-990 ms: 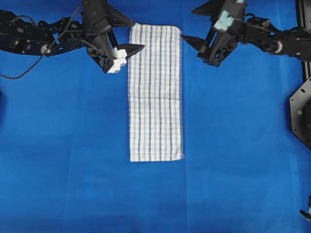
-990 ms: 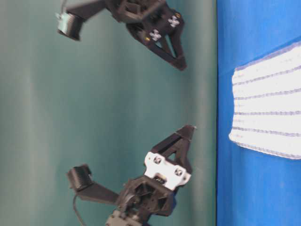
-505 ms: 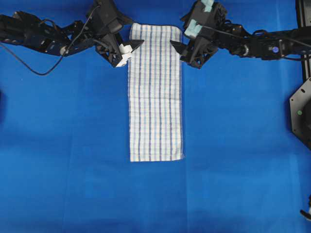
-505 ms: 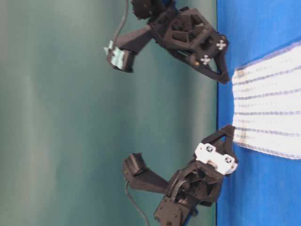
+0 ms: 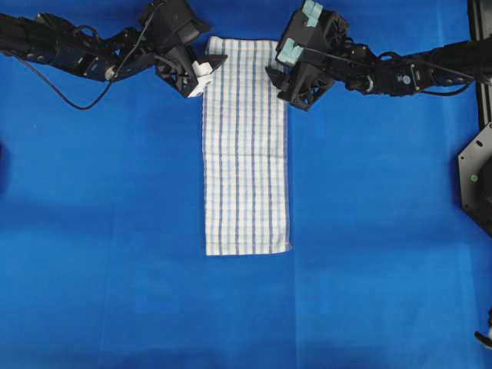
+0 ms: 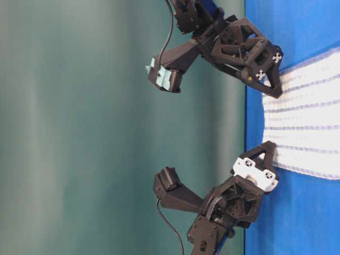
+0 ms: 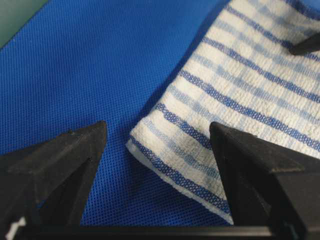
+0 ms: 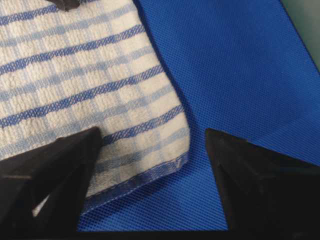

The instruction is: Fold the blue towel.

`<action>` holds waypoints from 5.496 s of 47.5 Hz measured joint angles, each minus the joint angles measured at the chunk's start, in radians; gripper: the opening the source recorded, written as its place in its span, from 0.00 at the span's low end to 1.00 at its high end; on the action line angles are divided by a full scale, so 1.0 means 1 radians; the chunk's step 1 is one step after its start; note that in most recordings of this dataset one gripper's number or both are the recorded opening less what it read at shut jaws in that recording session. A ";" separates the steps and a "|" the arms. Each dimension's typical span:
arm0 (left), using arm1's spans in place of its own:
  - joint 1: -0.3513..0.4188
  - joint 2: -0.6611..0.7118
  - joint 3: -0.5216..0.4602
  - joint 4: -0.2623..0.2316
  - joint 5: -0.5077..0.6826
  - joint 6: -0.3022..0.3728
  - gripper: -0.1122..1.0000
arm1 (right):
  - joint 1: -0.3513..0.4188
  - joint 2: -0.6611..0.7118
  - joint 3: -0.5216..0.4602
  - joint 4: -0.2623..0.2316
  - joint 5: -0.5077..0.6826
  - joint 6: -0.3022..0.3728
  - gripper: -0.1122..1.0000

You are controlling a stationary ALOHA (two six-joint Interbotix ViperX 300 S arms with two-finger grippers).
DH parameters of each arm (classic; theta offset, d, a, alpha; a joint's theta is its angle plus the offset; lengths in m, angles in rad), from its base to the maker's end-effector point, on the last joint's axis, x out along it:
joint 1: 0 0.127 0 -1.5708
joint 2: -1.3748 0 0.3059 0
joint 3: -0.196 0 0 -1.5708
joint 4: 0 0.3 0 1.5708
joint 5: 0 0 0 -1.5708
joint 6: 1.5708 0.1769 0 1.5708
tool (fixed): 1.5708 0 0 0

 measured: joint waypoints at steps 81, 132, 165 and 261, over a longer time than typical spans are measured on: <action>-0.075 -0.305 -0.034 0.011 0.236 0.161 0.13 | 0.072 -0.321 0.106 0.000 0.043 0.012 0.10; -0.584 -0.417 0.081 -0.005 0.262 0.092 0.13 | 0.664 -0.465 0.232 0.318 -0.103 0.017 0.10; -0.657 -0.321 0.107 -0.009 0.183 -0.066 0.14 | 0.764 -0.347 0.189 0.430 -0.101 0.017 0.14; -0.555 -1.235 0.680 -0.008 0.199 0.002 0.88 | 0.769 -1.155 0.635 0.514 -0.213 -0.339 0.86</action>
